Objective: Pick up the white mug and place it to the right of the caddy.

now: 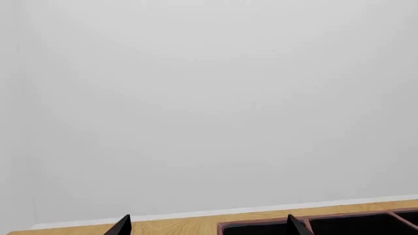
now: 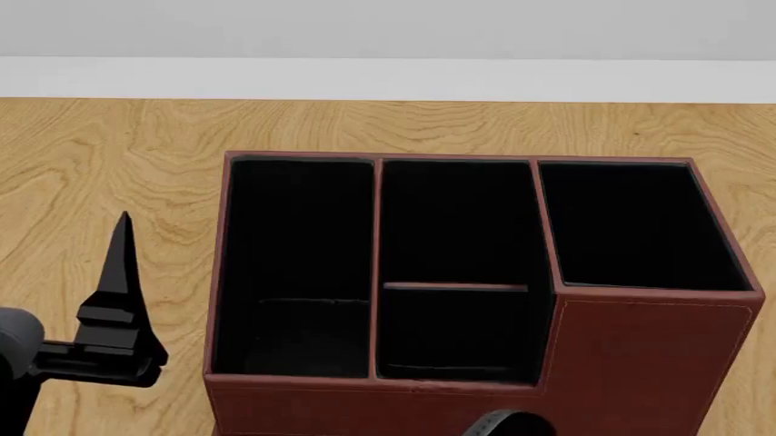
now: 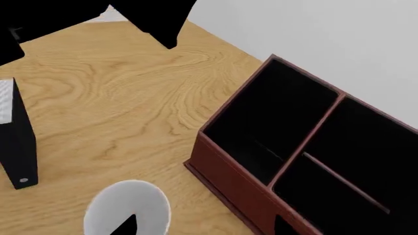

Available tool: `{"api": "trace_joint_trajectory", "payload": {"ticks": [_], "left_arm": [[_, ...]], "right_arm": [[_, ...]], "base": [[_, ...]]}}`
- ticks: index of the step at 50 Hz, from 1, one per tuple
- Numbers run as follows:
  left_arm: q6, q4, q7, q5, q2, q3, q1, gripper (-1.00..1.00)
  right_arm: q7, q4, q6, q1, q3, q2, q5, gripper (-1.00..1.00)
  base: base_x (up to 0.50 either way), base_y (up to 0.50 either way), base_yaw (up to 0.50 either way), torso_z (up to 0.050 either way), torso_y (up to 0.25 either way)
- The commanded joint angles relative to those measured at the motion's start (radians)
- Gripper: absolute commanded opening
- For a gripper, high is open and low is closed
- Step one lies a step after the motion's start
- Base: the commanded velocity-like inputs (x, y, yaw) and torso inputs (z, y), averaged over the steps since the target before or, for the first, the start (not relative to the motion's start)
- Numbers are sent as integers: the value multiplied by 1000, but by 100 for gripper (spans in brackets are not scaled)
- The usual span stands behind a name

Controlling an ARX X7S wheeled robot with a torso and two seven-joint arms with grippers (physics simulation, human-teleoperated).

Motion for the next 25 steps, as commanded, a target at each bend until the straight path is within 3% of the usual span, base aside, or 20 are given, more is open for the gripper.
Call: {"api": "trace_joint_trajectory", "payload": {"ticks": [1, 25], "left_arm": [[2, -5, -5, -3, -3, 9, -5, 100], [6, -9, -13, -18, -10, 12, -8, 100]], "right_arm": [[111, 9, -13, 24, -107, 15, 84, 100], [389, 112, -80, 212, -466, 10, 277, 100]], "base": [[0, 0, 0, 0, 0], [0, 0, 0, 0, 0]]}}
